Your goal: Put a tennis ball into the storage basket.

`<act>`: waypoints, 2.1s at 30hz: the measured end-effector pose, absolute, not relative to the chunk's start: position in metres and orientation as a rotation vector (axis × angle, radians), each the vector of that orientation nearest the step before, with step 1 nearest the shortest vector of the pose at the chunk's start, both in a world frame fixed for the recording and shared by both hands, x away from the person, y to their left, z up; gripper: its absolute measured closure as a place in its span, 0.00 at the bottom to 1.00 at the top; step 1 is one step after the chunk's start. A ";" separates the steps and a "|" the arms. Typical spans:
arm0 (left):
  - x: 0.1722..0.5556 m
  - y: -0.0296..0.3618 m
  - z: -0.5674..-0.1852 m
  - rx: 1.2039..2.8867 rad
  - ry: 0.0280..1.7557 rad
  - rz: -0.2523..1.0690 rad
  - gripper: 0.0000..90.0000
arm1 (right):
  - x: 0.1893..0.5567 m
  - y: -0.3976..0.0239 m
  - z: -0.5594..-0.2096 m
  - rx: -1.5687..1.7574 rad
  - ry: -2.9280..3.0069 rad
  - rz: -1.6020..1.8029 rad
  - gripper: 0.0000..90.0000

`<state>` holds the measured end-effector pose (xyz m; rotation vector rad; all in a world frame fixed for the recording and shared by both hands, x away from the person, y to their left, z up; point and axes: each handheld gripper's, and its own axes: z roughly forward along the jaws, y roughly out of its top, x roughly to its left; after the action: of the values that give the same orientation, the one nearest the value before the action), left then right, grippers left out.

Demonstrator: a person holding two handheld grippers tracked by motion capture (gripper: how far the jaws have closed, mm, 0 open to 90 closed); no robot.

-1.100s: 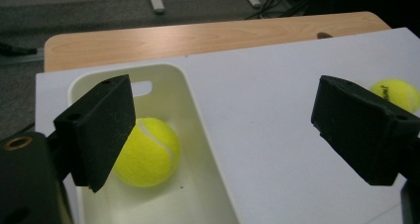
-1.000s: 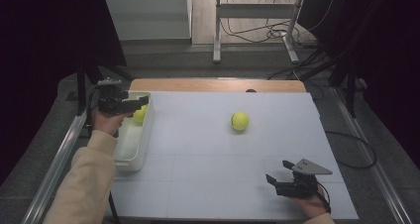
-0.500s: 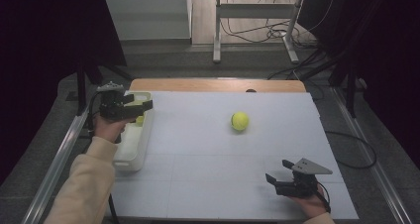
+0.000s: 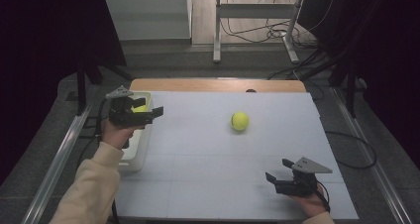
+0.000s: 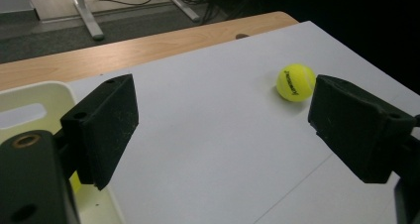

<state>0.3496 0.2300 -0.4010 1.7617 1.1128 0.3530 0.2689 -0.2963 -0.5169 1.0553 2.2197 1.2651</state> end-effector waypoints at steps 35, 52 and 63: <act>0.342 0.174 -0.416 1.802 0.969 0.281 0.15 | 0.271 -0.299 -0.513 1.051 2.188 1.309 0.18; 0.350 0.153 -0.424 1.839 0.911 0.239 0.15 | 0.273 -0.298 -0.514 1.050 2.192 1.315 0.19; 0.352 0.138 -0.426 1.871 0.902 0.227 0.15 | 0.273 -0.297 -0.514 1.037 2.192 1.318 0.19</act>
<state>0.3523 0.1382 -0.4262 1.8715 0.9023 0.2269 0.2729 -0.2970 -0.5138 1.0366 2.1920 1.3176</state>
